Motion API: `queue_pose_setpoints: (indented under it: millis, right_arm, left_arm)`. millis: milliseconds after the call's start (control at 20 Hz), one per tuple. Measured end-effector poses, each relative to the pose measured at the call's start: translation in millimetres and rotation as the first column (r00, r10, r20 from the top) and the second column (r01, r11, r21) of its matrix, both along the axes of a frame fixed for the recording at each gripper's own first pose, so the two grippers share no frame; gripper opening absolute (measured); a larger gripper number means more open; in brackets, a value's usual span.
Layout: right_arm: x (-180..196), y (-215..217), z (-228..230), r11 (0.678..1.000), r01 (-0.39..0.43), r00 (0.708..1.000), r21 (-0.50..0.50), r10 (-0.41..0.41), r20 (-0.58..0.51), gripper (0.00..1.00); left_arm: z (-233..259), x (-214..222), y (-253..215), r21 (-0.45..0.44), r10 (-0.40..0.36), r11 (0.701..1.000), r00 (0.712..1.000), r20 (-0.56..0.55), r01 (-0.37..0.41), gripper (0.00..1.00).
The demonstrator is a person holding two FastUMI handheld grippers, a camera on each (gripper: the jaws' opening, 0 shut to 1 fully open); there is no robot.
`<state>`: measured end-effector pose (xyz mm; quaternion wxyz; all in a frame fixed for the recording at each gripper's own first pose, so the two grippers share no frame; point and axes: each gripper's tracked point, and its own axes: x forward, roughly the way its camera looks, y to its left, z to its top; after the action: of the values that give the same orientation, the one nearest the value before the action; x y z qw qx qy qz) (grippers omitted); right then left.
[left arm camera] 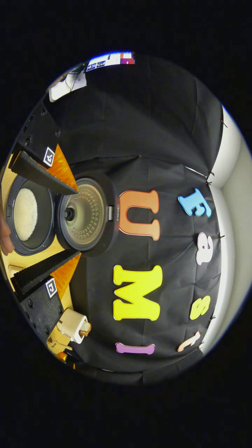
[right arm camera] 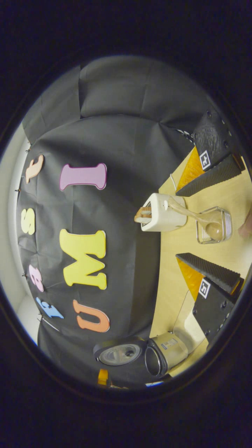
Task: Close the left gripper, press the button to open the rice cooker; take a wooden spoon from the chopstick holder with the right hand, scoop a spoonful of rice and pour it into the rice cooker, then put the wooden spoon back into the chopstick holder.
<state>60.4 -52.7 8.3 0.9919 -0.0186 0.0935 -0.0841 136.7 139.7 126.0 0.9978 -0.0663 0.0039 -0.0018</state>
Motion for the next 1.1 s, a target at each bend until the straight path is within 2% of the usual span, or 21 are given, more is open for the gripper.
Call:
queue_pose_setpoints:
  millis: [100, 250, 450, 550, 800, 900, 1050, 1100]
  right_arm:
    - [-4, 3, -1, 1.0, -0.014, 1.0, -0.001, 0.014, 0.008, 0.96]
    - [-8, 6, 0, 1.0, -0.029, 0.999, -0.008, 0.029, 0.021, 0.96]
    - [-7, 6, -15, 0.999, -0.046, 0.999, 0.0, 0.046, 0.018, 0.96]
    - [-4, 8, -18, 0.998, -0.056, 0.998, 0.002, 0.056, 0.012, 0.97]
    - [-3, 14, -23, 0.996, -0.084, 0.996, 0.006, 0.084, 0.014, 0.96]
    - [-1, 14, -26, 0.996, -0.087, 0.996, 0.006, 0.087, 0.012, 0.96]
    - [0, 21, -31, 0.994, -0.11, 0.994, 0.01, 0.11, 0.004, 0.96]
    - [-1, 24, -33, 0.993, -0.116, 0.993, 0.013, 0.116, 0.001, 0.96]
  left_arm:
    - [14, 18, 12, -0.023, 0.022, 1.0, 1.0, 0.015, -0.021, 0.99]
    - [21, 36, 18, -0.067, 0.013, 0.998, 1.0, 0.01, -0.012, 0.97]
    - [39, 55, 27, -0.035, 0.046, 0.998, 0.999, 0.027, -0.045, 0.95]
    - [45, 67, 19, -0.067, 0.01, 0.998, 1.0, 0.012, -0.009, 0.94]
    - [61, 107, 40, -0.096, 0.046, 0.994, 0.999, 0.002, -0.045, 0.96]
    - [61, 119, 41, -0.073, 0.047, 0.996, 0.999, -0.006, -0.047, 0.96]
    - [46, 140, 33, 0.05, 0.044, 0.998, 0.995, -0.093, -0.039, 0.96]
    - [50, 139, 35, 0.048, 0.044, 0.998, 0.996, -0.083, -0.04, 0.96]
